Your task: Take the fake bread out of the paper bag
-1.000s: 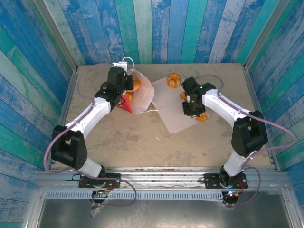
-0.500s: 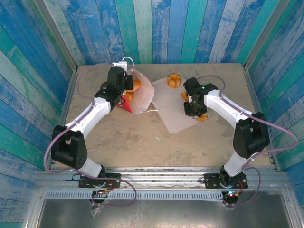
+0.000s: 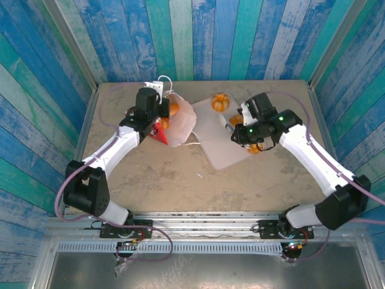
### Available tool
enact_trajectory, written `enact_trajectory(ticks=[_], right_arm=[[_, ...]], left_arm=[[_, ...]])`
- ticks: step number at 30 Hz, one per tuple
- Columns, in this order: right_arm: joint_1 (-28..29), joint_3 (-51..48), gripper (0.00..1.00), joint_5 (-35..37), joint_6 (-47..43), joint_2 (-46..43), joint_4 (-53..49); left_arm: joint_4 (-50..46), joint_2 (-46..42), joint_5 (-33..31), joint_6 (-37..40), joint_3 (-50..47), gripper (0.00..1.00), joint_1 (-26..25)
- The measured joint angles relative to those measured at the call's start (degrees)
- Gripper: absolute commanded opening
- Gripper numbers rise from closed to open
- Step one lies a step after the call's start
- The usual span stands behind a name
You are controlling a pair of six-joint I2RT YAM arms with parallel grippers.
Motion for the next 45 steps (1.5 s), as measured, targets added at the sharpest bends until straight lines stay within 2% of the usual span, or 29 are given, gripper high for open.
enact_trajectory(ticks=[5, 12, 18, 26, 45], right_arm=[[5.53, -1.29, 0.27, -4.48, 3.3, -3.39, 4.07], [12.33, -5.51, 0.31, -9.35, 8.24, -0.92, 14.08], [13.27, -11.21, 0.39, -12.7, 13.99, 4.22, 25.62], [13.88, -12.52, 0.41, -14.99, 18.71, 9.46, 34.99], [13.88, -7.5, 0.42, -16.41, 18.91, 17.31, 36.98]], left_arm=[[0.85, -0.98, 1.4, 0.87, -1.77, 0.05, 0.0], [1.22, -2.97, 3.43, 2.4, -3.82, 0.05, 0.0], [1.38, -4.02, 5.11, 3.87, -4.81, 0.05, 0.0], [1.53, -5.86, 7.85, 5.18, -6.27, 0.05, 0.0], [1.64, -7.37, 9.84, 5.81, -7.28, 0.05, 0.0]])
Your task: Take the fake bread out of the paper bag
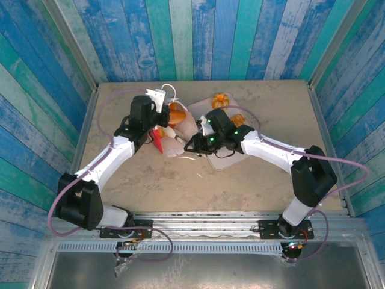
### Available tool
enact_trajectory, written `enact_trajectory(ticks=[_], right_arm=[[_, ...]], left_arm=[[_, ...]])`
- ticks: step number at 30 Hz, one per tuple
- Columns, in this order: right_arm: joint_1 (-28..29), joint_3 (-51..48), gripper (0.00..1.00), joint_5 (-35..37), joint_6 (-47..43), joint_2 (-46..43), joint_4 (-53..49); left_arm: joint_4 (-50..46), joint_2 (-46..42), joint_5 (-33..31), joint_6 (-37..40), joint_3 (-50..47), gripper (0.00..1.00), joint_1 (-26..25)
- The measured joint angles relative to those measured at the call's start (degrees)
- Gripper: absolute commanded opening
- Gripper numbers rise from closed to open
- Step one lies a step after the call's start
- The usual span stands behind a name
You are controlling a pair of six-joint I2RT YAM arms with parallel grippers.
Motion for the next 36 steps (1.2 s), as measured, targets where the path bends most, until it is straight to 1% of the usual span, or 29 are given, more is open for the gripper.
enact_trajectory(ticks=[14, 21, 30, 33, 36], right_arm=[[0.0, 1.11, 0.42, 0.76, -1.42, 1.44, -3.34], [0.33, 1.81, 0.41, 1.07, -2.27, 1.62, -3.48], [0.94, 4.33, 0.41, 0.87, -2.99, 4.59, -3.43], [1.09, 4.44, 0.38, 0.87, -3.06, 4.7, -3.43], [1.2, 4.44, 0.31, 0.9, -3.04, 4.7, -3.48]], left_arm=[[0.0, -0.17, 0.24, -0.02, -0.09, 0.05, 0.0], [0.0, -0.17, 0.31, -0.04, -0.09, 0.05, 0.0], [0.0, -0.17, 0.66, -0.02, -0.09, 0.05, 0.0], [0.0, -0.17, 0.66, -0.04, -0.09, 0.05, 0.0], [0.0, -0.17, 0.63, -0.07, -0.09, 0.05, 0.02]])
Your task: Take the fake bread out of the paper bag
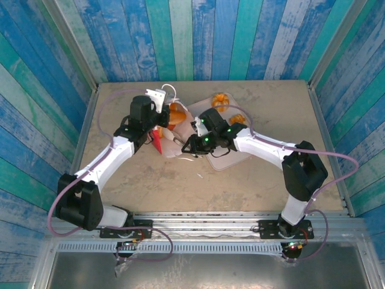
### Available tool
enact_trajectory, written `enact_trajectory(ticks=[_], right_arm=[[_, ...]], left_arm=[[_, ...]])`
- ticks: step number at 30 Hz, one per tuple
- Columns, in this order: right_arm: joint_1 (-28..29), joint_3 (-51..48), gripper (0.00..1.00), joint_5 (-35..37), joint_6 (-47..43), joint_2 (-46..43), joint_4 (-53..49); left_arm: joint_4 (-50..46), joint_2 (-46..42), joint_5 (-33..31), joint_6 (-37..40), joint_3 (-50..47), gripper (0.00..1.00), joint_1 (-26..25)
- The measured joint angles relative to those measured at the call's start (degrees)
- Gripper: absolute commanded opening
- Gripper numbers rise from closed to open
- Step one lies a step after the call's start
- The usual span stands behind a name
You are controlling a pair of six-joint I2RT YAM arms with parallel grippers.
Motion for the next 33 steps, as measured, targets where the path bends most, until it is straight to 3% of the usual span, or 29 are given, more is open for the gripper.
enact_trajectory(ticks=[13, 33], right_arm=[[0.7, 0.0, 0.02, 3.5, -1.16, -2.56, -2.99], [2.99, 0.04, 0.01, 17.88, -8.11, -18.51, -21.92]], left_arm=[[0.33, 0.0, -1.9, -1.03, 0.0, 0.06, -0.02], [0.72, -0.2, -7.15, -3.69, 0.0, 0.06, -0.02]])
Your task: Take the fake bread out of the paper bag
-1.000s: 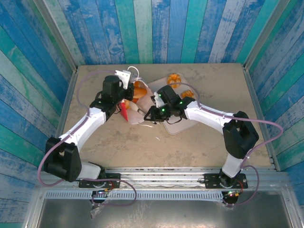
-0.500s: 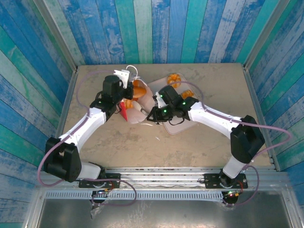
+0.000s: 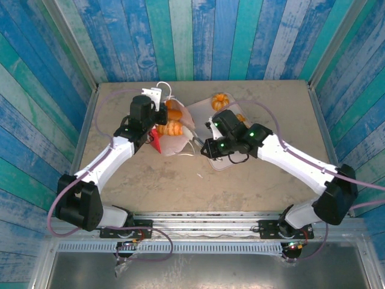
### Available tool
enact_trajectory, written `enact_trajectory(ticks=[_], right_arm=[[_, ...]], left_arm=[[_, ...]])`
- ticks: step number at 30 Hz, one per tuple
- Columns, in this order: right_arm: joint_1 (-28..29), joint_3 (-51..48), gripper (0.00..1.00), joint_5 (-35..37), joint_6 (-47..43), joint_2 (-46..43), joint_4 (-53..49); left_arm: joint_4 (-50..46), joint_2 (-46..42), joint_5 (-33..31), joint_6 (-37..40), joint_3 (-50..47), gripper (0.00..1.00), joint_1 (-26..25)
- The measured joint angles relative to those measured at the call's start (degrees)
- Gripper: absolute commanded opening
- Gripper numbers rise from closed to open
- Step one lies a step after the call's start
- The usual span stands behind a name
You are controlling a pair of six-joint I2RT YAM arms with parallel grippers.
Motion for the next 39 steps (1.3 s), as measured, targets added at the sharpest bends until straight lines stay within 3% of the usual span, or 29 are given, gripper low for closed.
enact_trajectory(ticks=[24, 29, 34, 39], right_arm=[[-1.16, 0.39, 0.01, 5.53, -6.01, -21.51, -16.06], [-6.1, 0.87, 0.01, 6.82, -7.04, -21.94, -19.89], [-14.69, 0.9, 0.01, 6.58, -9.4, -21.27, -21.79], [-19.69, 1.7, 0.01, 6.29, -12.31, -15.67, -21.86]], left_arm=[[-0.44, 0.0, -4.48, -2.84, 0.0, 0.07, 0.0], [-0.46, 0.0, -4.5, -2.99, 0.0, 0.07, 0.0], [-0.44, 0.0, -4.48, -3.06, 0.0, 0.07, 0.0], [-0.44, 0.0, -4.48, -3.37, 0.0, 0.08, 0.0]])
